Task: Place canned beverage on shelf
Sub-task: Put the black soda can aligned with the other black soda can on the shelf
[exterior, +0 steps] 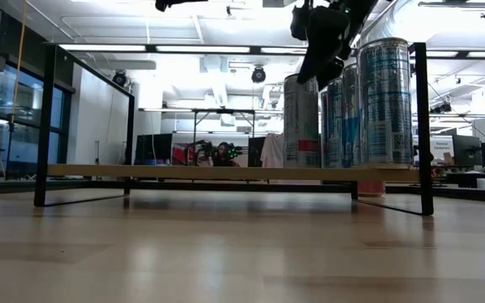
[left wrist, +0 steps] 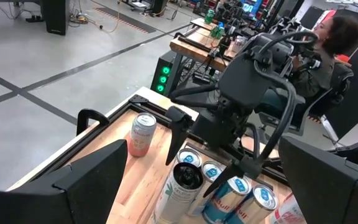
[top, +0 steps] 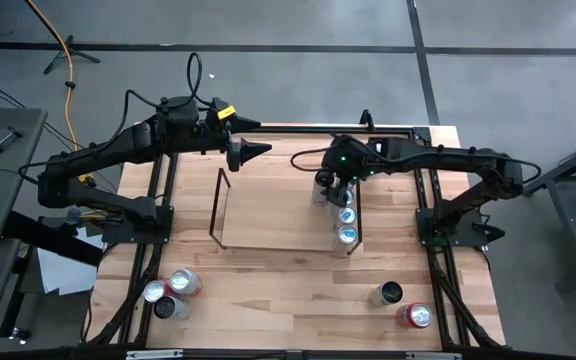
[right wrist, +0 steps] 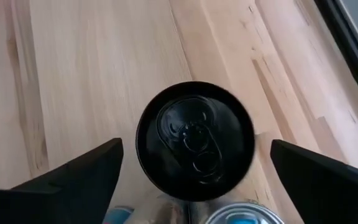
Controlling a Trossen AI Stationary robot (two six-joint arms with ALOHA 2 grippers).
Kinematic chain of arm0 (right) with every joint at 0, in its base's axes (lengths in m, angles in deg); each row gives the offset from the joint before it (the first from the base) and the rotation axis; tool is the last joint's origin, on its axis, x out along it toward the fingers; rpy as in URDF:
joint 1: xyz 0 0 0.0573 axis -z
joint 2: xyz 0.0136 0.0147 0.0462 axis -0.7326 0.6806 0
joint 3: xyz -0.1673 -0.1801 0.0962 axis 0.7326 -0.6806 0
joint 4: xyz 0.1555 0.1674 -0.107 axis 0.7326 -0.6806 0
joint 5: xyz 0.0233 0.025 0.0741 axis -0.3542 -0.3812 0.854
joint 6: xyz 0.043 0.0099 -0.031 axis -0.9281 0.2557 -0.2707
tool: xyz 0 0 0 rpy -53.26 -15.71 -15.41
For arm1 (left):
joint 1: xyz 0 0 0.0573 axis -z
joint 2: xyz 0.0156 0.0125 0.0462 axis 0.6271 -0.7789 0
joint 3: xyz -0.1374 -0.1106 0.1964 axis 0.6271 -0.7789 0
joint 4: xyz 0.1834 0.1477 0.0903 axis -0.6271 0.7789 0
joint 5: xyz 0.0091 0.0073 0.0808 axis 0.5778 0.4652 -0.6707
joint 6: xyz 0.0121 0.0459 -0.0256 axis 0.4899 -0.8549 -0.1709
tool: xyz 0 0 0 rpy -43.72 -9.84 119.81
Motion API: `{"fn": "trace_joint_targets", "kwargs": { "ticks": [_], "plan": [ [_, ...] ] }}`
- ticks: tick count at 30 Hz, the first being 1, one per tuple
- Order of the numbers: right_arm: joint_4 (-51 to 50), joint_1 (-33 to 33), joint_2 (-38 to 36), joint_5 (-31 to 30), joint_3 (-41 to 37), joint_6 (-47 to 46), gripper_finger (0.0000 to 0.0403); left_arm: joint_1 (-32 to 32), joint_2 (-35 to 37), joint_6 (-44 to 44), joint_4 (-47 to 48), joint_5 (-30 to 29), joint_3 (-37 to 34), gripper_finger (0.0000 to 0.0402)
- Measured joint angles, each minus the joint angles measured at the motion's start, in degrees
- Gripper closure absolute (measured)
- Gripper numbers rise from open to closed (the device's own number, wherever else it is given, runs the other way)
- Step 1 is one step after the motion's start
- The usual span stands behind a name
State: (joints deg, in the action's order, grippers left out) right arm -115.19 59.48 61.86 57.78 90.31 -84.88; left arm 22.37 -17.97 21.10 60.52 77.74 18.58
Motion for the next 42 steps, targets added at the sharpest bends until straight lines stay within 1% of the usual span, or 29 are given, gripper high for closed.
{"fn": "trace_joint_targets", "kwargs": {
  "ticks": [10, 14, 17, 23, 26, 28, 30, 32, 35, 37, 39, 40, 42],
  "plan": [
    [-1.9, 1.5, -6.7, 0.5, 0.1, 0.5, 0.0006, -0.5, 2.0, -1.9, 0.2, 0.4, 2.6, 0.0025],
    [-4.0, 1.5, -10.8, 0.6, 0.1, 0.5, 0.0006, -0.6, 4.0, -1.9, 0.3, 3.2, 2.9, 0.0025],
    [-4.7, 1.5, -14.2, 0.7, 0.2, 0.5, 0.0006, -0.8, 6.1, -2.9, 2.3, 4.4, 2.9, 0.0025],
    [-3.7, 1.5, -20.6, 0.7, 0.2, -0.2, 0.0006, -0.5, 10.9, -1.5, 8.3, 4.4, 2.9, 0.0025],
    [-3.0, 1.5, -22.6, 0.7, 0.2, -3.1, 0.0006, 0.6, 12.5, -1.7, 9.3, 4.4, 2.9, 0.0025],
    [-2.2, 1.5, -23.3, 0.7, 0.2, -3.4, 0.0006, 1.8, 13.0, -1.8, 9.2, 3.8, 2.9, 0.0025],
    [-1.9, 1.5, -23.4, 0.7, 0.2, -3.4, 0.0006, 3.6, 13.5, -1.8, 6.7, 2.6, 1.5, 0.0025],
    [-1.2, 1.5, -23.2, 0.7, 0.2, -3.4, 0.0006, 5.7, 14.1, -1.1, 2.0, 1.1, -2.4, 0.0025],
    [-0.9, 1.5, -22.4, 1.5, 0.2, -2.4, 0.0006, 8.7, 15.0, 1.3, -9.2, -2.2, -11.2, 0.0025],
    [-0.8, 1.5, -22.0, 3.2, 0.2, -1.7, 0.0006, 10.1, 15.3, 4.0, -16.9, -4.3, -17.1, 0.0025],
    [-0.4, 1.5, -21.7, 5.0, 0.2, -1.5, 0.0006, 10.7, 15.4, 6.5, -23.4, -4.8, -21.4, 0.0025],
    [-0.1, 1.5, -21.6, 6.1, 0.2, -2.0, 0.0006, 10.7, 15.4, 7.3, -25.4, -4.8, -22.6, 0.0025],
    [1.9, 1.5, -21.5, 7.9, 0.2, -3.4, 0.0006, 10.5, 15.5, 7.2, -26.4, -4.9, -23.5, 0.0025]
  ]
}}
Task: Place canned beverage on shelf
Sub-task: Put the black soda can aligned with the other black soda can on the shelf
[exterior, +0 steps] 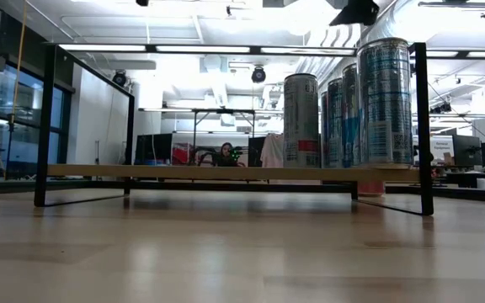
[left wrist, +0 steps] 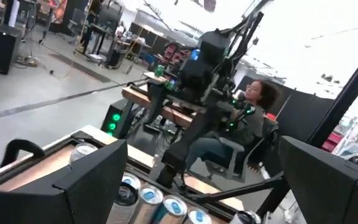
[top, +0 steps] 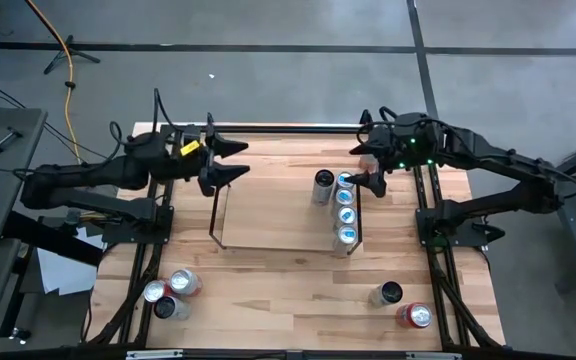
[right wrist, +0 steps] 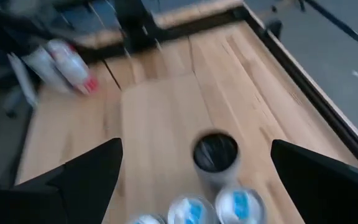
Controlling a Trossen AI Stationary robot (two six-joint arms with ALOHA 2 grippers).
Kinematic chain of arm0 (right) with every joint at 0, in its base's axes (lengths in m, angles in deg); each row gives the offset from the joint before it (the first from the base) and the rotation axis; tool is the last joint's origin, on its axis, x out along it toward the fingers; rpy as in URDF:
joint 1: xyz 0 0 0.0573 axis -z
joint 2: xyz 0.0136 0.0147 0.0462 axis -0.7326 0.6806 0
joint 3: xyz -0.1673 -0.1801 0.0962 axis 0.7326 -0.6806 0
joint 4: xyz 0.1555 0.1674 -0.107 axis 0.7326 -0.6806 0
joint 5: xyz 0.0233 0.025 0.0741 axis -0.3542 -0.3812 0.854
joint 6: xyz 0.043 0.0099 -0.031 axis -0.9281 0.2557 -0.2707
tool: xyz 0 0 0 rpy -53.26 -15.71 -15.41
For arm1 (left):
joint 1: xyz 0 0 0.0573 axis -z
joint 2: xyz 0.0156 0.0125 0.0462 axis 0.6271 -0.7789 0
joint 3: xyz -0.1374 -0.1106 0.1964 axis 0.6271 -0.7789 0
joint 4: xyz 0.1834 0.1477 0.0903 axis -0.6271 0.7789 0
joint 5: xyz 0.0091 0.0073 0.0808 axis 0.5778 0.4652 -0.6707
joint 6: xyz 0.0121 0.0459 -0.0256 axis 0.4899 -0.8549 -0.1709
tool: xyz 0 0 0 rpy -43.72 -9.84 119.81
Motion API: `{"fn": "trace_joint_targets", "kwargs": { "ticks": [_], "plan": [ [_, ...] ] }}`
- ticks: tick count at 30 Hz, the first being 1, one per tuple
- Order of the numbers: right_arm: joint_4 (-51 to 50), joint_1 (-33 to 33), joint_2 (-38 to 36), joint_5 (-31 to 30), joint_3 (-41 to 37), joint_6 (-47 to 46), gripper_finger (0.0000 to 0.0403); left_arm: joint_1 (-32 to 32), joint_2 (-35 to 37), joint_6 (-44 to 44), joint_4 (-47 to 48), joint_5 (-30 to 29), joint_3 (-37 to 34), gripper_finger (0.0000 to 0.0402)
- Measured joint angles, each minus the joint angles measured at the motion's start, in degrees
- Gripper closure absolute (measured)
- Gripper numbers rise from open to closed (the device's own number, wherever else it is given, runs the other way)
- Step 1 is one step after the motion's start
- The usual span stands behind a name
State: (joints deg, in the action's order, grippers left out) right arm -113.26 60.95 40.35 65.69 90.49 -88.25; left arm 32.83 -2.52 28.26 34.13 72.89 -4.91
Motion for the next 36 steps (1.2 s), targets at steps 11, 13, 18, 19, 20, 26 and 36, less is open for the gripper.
{"fn": "trace_joint_targets", "kwargs": {
  "ticks": [11, 13, 18, 19, 20, 26, 36],
  "plan": [
    [15.9, 0.0, 0.9, 2.0, 0.1, 0.3, 0.0006, 0.0, 0.4, -13.0, 0.2, -1.3, 0.1, 0.0025],
    [17.6, 0.0, 1.3, 2.0, 0.1, -0.2, 0.0006, 0.0, 0.4, -14.2, 0.2, -1.4, 0.1, 0.0025],
    [18.5, 0.0, 2.5, 2.0, 0.1, -3.0, 0.0006, 0.0, 0.4, -18.4, 0.2, -1.8, 0.1, 0.0025],
    [18.4, 0.0, 2.7, 2.0, 0.1, -3.0, 0.0006, 0.0, 0.4, -18.4, 0.2, -1.9, 0.1, 0.0025],
    [18.6, 0.0, 3.1, 2.0, 0.1, -3.0, 0.0006, 0.0, 0.4, -18.4, 0.2, -1.9, 0.1, 0.0025],
    [18.5, 0.0, 4.0, 2.0, 0.0, -2.5, 0.0006, 0.0, 0.4, -18.0, 0.2, -2.1, 0.1, 0.0025],
    [18.5, 0.2, 4.3, 2.2, 0.0, -3.5, 0.0006, 0.0, 0.4, -17.7, 0.2, -3.6, 0.1, 0.0025]
  ]
}}
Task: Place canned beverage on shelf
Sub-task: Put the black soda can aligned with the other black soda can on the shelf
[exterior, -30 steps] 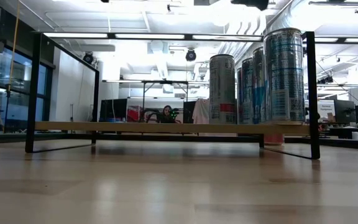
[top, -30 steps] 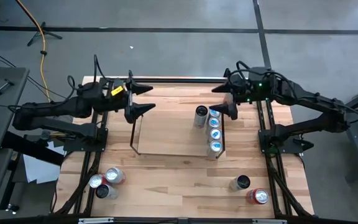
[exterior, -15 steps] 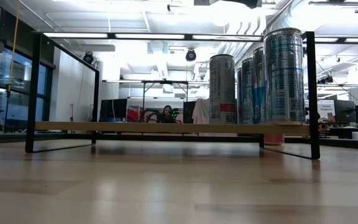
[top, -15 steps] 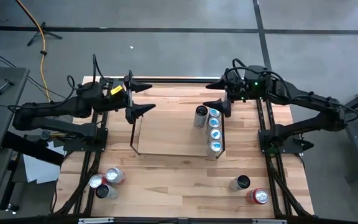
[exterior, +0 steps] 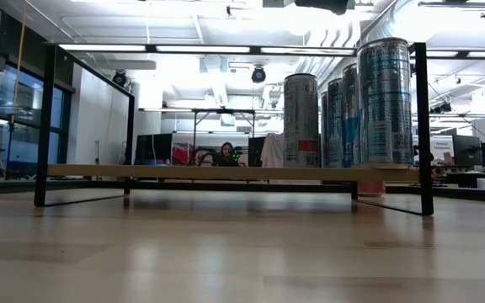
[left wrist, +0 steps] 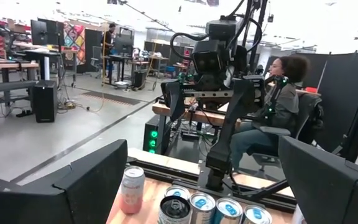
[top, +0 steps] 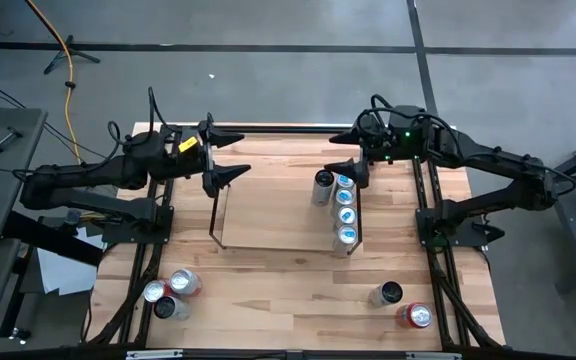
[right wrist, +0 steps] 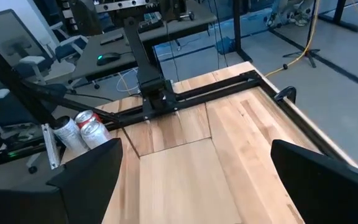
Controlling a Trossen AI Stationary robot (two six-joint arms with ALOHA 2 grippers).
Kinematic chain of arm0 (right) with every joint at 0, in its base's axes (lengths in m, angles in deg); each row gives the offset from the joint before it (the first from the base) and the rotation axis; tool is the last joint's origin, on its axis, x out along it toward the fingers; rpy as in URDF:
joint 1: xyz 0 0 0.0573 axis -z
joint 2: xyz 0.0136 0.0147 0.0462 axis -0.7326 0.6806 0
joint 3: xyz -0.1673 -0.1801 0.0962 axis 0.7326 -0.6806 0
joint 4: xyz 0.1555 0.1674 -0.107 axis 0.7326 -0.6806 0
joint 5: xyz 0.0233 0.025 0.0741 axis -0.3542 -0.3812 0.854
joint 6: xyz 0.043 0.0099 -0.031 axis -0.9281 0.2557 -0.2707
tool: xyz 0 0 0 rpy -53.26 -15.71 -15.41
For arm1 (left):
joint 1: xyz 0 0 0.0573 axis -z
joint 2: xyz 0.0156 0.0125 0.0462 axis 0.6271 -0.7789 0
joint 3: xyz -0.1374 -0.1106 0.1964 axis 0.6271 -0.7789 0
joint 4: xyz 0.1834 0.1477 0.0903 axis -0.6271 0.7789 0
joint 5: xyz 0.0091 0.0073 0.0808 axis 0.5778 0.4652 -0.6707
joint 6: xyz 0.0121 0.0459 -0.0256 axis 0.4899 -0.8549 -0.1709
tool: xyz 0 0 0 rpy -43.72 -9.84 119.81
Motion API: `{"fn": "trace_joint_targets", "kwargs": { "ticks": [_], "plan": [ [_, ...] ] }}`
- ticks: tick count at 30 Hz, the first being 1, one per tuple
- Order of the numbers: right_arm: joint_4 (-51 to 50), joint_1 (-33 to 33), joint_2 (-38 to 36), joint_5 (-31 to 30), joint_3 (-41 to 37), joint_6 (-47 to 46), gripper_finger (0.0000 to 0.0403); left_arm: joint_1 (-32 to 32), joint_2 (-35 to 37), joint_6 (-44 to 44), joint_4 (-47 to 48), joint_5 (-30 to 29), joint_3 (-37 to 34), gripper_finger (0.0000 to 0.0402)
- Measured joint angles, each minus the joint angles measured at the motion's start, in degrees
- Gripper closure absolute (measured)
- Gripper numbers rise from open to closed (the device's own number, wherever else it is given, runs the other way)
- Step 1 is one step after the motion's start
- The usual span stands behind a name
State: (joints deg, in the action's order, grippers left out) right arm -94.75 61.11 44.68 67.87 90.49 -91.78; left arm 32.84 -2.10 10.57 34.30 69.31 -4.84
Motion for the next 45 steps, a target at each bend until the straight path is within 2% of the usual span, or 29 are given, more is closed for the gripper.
{"fn": "trace_joint_targets", "kwargs": {
  "ticks": [4, 7, 12, 17, 23, 26, 33, 41, 45],
  "plan": [
    [-2.6, -0.4, 0.0, 5.1, 0.0, -5.7, 0.0006, 0.0, 0.0, 1.1, 0.0, -1.3, 0.0, 0.0025],
    [-8.2, -2.1, -0.1, 8.2, 0.0, -11.1, 0.0006, 0.0, 0.0, 1.1, 0.0, -2.2, 0.0, 0.0025],
    [-22.8, -9.7, -0.2, 11.4, 0.0, -20.8, 0.0006, 0.0, 0.0, 0.7, 0.1, -2.4, 0.0, 0.0025],
    [-37.5, -22.6, -0.2, 9.7, 0.0, -32.5, 0.0006, 0.0, 0.0, 0.7, 0.1, -3.1, 0.0, 0.0025],
    [-46.4, -38.5, 0.6, 0.0, 0.0, -52.7, 0.0006, 0.0, 0.0, 3.0, 0.1, -5.8, 0.0, 0.0025],
    [-47.8, -44.4, 2.2, -2.8, 0.0, -62.7, 0.0006, 0.0, 0.0, 3.3, 0.1, -6.8, 0.0, 0.0025],
    [-47.9, -52.2, 9.0, -2.0, 0.0, -77.5, 0.0006, 0.0, 0.0, 4.8, 0.1, -7.3, 0.0, 0.0025],
    [-42.3, -53.3, 16.4, -2.0, 0.0, -84.0, 0.0006, 0.1, 0.1, 1.5, 0.1, -7.0, 0.0, 0.0025],
    [-40.5, -53.3, 18.3, -1.6, 0.0, -88.0, 0.0006, 0.0, 0.4, -0.3, 0.4, -4.8, 0.0, 0.0025]
  ]
}}
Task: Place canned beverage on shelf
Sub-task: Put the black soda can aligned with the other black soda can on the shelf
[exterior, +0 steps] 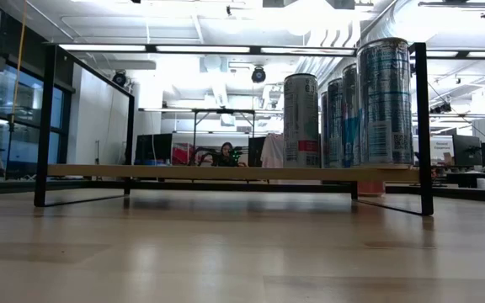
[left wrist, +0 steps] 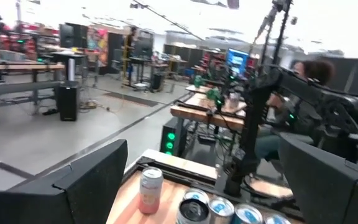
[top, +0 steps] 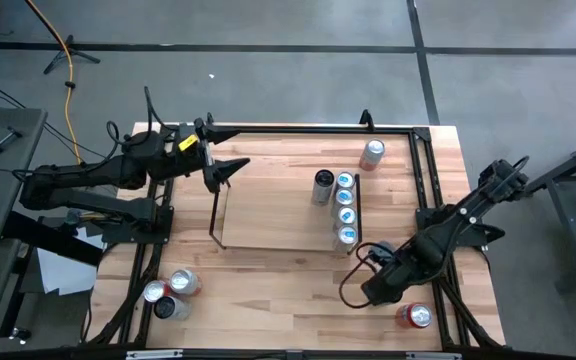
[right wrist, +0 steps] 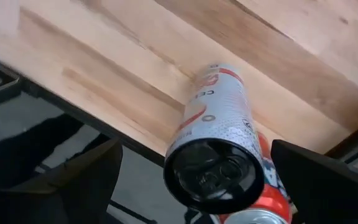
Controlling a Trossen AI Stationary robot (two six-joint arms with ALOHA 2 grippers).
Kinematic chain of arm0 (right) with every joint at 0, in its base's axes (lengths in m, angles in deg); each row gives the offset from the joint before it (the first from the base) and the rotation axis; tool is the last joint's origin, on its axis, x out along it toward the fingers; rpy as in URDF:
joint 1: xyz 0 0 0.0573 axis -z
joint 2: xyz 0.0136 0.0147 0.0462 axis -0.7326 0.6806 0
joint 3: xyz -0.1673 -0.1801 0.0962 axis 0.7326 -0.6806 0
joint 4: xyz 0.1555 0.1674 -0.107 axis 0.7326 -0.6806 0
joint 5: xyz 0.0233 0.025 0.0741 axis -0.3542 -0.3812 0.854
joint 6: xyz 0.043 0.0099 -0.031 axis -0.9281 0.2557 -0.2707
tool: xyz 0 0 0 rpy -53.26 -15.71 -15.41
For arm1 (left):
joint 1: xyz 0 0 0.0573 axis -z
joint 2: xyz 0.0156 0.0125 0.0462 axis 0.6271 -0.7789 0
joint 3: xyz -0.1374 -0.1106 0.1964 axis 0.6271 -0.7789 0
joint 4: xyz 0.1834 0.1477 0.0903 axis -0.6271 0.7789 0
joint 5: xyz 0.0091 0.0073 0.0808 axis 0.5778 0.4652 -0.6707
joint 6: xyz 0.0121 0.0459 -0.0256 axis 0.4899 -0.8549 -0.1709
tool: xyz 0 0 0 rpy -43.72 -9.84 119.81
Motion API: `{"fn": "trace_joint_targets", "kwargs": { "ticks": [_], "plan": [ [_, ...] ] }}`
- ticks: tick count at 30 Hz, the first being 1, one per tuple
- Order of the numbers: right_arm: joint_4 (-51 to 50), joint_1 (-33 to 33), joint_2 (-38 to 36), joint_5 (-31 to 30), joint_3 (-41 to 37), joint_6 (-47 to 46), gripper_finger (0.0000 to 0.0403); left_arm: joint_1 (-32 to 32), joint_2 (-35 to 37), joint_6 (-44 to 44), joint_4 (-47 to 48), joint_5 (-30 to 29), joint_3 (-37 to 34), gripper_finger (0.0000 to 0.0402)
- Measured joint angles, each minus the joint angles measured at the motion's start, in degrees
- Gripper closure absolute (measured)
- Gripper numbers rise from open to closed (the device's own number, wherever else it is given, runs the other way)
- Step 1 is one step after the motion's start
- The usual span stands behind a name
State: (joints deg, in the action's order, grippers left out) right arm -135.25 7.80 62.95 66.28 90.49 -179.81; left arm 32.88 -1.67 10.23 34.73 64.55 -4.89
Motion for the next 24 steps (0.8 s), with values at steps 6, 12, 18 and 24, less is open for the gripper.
{"fn": "trace_joint_targets", "kwargs": {
  "ticks": [6, 12, 18, 24],
  "plan": [
    [0.0, -0.4, 2.5, 2.9, 0.0, -3.9, 0.0006, 0.0, 0.1, -3.0, 0.1, 1.5, 0.0, 0.0025],
    [1.2, -0.4, 5.0, 2.6, 0.0, -4.0, 0.0006, 0.0, 0.1, -3.6, 0.1, 1.5, 0.0, 0.0025],
    [0.9, -0.4, 6.8, 1.8, 0.0, -2.3, 0.0006, 0.0, 0.1, -5.0, 0.1, 1.2, 0.0, 0.0025],
    [-0.6, -0.9, 7.3, 2.0, 0.0, -1.1, 0.0008, 0.0, 0.1, -5.0, 0.0, 0.9, 0.0, 0.0025]
  ]
}}
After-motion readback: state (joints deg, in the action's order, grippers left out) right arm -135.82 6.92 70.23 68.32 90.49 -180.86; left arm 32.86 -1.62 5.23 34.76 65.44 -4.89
